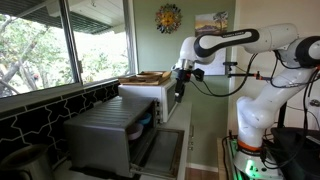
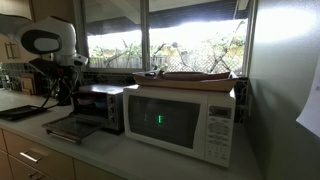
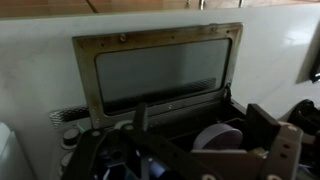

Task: Take the bowls out of the oven and stack them on top of the oven

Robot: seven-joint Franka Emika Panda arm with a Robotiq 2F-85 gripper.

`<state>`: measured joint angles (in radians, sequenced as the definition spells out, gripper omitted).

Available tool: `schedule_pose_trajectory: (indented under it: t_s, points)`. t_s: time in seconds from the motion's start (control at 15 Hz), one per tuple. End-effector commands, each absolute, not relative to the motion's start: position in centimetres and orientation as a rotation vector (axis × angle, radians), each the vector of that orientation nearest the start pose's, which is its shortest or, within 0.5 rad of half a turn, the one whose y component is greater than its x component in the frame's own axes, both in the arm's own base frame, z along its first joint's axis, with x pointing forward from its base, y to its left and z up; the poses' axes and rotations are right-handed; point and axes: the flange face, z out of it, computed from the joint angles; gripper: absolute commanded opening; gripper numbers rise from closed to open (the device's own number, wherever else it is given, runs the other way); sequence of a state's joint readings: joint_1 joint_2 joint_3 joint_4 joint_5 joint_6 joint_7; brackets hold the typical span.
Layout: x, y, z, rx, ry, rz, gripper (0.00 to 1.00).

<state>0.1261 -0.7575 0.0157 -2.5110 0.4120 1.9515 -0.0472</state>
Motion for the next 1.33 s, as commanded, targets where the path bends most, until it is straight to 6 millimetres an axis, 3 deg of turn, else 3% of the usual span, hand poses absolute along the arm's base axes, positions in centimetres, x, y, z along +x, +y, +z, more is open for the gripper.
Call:
schedule_pose_trajectory:
  t_s: [0.0,0.4,1.27]
  points:
    - [37.0,11.5,51.1,-2.615,0.031,-0.236,1.00]
    - [40.1,14.7,46.4,-2.503,0.393,-0.302,1.00]
    - [39.9,17.2,41.6,-2.241,0.613,-0.450,1.00]
